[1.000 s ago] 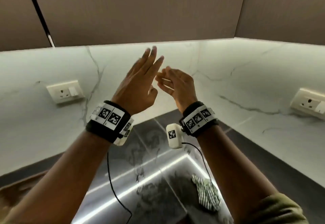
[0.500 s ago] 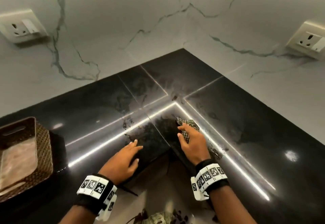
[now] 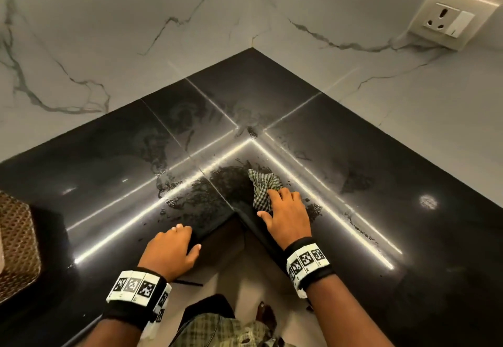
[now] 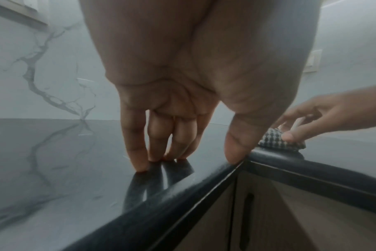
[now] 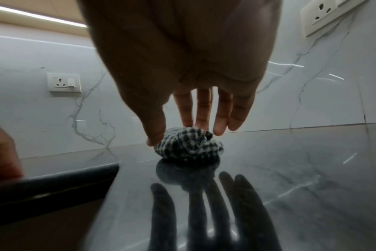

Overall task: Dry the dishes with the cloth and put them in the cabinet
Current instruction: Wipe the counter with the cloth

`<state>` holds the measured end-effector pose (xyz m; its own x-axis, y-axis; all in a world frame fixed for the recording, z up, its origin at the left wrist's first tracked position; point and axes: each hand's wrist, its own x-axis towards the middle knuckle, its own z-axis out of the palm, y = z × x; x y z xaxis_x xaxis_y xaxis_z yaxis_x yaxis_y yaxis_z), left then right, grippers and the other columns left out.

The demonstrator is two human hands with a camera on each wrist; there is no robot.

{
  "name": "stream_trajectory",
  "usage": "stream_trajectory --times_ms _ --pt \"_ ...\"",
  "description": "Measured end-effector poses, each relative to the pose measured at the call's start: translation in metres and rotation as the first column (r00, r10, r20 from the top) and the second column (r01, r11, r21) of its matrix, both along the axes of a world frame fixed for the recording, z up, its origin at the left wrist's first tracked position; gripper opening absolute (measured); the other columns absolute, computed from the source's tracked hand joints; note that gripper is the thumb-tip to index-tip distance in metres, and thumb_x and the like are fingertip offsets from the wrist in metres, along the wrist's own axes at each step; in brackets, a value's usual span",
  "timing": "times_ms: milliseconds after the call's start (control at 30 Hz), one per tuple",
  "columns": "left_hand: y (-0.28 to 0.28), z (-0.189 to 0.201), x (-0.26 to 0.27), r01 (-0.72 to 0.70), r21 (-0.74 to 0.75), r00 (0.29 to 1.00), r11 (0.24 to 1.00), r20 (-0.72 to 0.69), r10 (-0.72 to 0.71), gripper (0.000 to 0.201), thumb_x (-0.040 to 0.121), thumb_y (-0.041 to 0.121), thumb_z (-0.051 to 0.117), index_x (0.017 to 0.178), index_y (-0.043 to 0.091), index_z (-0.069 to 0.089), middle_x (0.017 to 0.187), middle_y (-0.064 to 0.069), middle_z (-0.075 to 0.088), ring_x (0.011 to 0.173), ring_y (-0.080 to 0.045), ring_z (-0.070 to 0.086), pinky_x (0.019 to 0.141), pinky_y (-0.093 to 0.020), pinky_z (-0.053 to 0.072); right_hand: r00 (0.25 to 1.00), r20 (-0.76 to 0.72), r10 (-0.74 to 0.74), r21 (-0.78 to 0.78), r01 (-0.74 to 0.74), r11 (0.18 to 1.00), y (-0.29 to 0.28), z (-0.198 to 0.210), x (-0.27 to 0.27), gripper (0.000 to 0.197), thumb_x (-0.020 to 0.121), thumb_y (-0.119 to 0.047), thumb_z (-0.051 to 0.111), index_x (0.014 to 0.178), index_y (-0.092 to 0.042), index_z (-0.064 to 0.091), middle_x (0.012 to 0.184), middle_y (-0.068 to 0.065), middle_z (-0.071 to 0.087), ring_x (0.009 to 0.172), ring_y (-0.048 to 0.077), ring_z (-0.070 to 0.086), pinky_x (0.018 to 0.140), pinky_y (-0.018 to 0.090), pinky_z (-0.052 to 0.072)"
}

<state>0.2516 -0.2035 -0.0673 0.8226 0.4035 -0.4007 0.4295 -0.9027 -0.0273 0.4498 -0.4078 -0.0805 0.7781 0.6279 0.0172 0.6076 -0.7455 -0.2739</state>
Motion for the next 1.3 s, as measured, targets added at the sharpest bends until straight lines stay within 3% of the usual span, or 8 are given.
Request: stream_trajectory --times_ms 267,433,533,600,733,900,1100,1300 --pt "0.009 0.015 0.044 0.124 0.042 0.991 0.991 -0.065 -0.121 0.041 0.097 0.061 0.042 0.076 0.025 0.045 0.069 0.006 0.043 0.076 -0.021 0.062 0.067 -0.034 0.050 0.935 -0.327 -0.134 0.248 0.222 0.943 -0.014 0.007 -0.006 0.045 0.077 -0.041 0.080 0.099 -0.028 0.043 0.105 -0.007 0.053 0.097 0.018 0.055 0.078 0.030 0.045" --pt "0.013 0.025 0.061 0.187 0.043 0.980 0.981 -0.077 -0.184 0.040 0.102 0.057 0.039 0.082 0.023 0.047 0.070 0.006 0.039 0.080 -0.021 0.063 0.067 -0.032 0.045 0.840 -0.524 -0.143 0.563 0.467 0.682 -0.032 0.028 -0.009 0.061 0.078 -0.018 0.085 0.125 -0.034 0.050 0.111 -0.019 0.064 0.099 -0.008 0.062 0.082 0.006 0.045" --pt "0.010 0.026 0.062 0.192 0.020 0.981 0.981 -0.030 -0.192 0.038 0.100 0.059 0.041 0.096 0.025 0.057 0.085 0.004 0.059 0.087 -0.022 0.066 0.073 -0.034 0.051 0.783 -0.621 0.018 0.678 0.526 0.514 -0.043 0.043 -0.013 0.051 0.079 -0.002 0.083 0.119 -0.026 0.062 0.110 -0.003 0.073 0.102 0.008 0.071 0.092 0.027 0.055" --pt "0.009 0.019 0.065 0.235 -0.166 0.952 0.958 0.239 -0.192 0.048 0.095 0.062 0.046 0.134 0.034 0.054 0.131 0.005 0.065 0.119 -0.020 0.064 0.094 -0.038 0.055 0.773 -0.629 0.084 0.716 0.534 0.450 -0.053 0.057 -0.017 0.041 0.079 0.005 0.081 0.109 -0.018 0.065 0.103 0.001 0.075 0.096 0.014 0.072 0.087 0.030 0.055" --pt "-0.020 0.037 0.097 0.541 -0.592 0.781 0.597 0.618 -0.095 0.084 0.091 0.053 0.068 0.159 0.038 0.021 0.168 0.009 0.020 0.153 -0.006 0.024 0.121 -0.027 0.029 0.790 -0.583 0.190 0.778 0.475 0.411 -0.066 0.078 -0.028 0.031 0.081 0.016 0.073 0.101 -0.003 0.059 0.109 0.008 0.073 0.107 0.024 0.070 0.096 0.034 0.055" --pt "-0.051 0.043 0.135 0.605 -0.641 0.733 0.472 0.680 -0.015 0.014 0.094 0.034 0.067 0.107 0.028 0.066 0.128 0.011 0.069 0.130 -0.005 0.057 0.108 -0.046 0.048 0.825 -0.557 0.099 0.787 0.486 0.381 -0.077 0.092 -0.035 0.052 0.082 0.018 0.071 0.124 -0.010 0.059 0.116 0.010 0.071 0.109 0.027 0.069 0.095 0.031 0.055" --pt "-0.068 0.047 0.146 0.588 -0.740 0.802 0.327 0.585 -0.118 0.048 0.091 0.031 0.076 0.134 0.022 0.055 0.129 0.009 0.067 0.125 -0.007 0.061 0.107 -0.037 0.050 0.791 -0.611 0.016 0.767 0.587 0.261 -0.089 0.094 -0.039 0.056 0.079 0.010 0.078 0.128 -0.010 0.059 0.118 0.011 0.072 0.111 0.029 0.070 0.099 0.039 0.056" --pt "-0.083 0.049 0.152 0.594 -0.716 0.786 0.366 0.613 -0.077 0.012 0.098 0.019 0.065 0.109 0.017 0.061 0.098 0.015 0.069 0.092 -0.001 0.066 0.081 -0.024 0.054 0.802 -0.593 -0.073 0.767 0.590 0.251 -0.093 0.095 -0.034 0.055 0.084 0.000 0.079 0.132 -0.015 0.057 0.121 0.008 0.070 0.113 0.023 0.069 0.102 0.046 0.054"
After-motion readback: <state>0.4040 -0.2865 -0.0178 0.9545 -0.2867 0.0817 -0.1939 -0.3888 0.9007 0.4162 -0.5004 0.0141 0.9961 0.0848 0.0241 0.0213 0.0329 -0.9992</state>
